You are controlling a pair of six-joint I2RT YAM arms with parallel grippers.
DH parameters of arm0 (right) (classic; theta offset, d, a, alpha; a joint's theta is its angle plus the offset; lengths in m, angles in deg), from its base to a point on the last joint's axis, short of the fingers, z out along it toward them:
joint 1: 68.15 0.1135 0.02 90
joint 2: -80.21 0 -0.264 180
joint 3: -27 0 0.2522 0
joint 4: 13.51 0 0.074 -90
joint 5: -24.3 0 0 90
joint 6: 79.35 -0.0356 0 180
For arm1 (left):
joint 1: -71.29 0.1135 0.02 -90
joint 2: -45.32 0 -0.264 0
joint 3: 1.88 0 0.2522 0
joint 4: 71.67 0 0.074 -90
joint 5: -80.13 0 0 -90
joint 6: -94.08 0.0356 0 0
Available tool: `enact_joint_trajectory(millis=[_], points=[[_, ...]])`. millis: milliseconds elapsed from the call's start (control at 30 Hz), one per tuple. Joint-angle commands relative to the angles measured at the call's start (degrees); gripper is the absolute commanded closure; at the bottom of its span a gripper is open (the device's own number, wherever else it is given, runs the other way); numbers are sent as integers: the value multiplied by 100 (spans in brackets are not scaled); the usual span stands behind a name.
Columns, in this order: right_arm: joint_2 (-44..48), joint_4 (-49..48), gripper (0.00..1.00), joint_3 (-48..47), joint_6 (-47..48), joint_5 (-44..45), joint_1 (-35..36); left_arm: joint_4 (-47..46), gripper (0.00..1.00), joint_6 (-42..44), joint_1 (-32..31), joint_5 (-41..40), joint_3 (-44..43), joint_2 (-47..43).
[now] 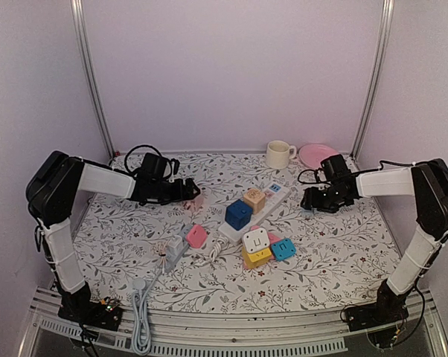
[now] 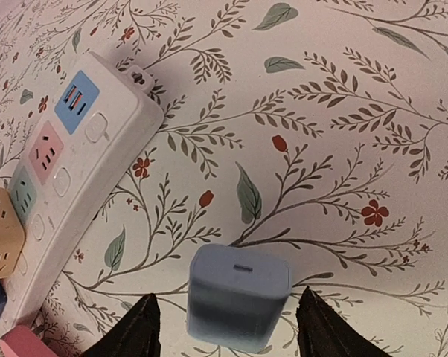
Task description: Pull the plug off the socket
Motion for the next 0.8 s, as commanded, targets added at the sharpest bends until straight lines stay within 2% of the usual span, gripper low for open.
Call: enact_joint_trajectory(millis=[0,167,367,533,767], points=[[86,235,27,-284,165,330,-17,279,3,290,56,-284,-245,-323],[211,410,19,-516,317,576,81,451,3,493,26,-533,-312,-641],[286,517,16,-902,563,837,576,707,3,760,-218,-903,-361,-1076],[194,412,15,-1239,934,791,1095,802,3,841,-729,-994,-348,-1307],[-274,247,15,-1755,1395,572,1704,861,4,590,-1513,-921,-501,-1103]])
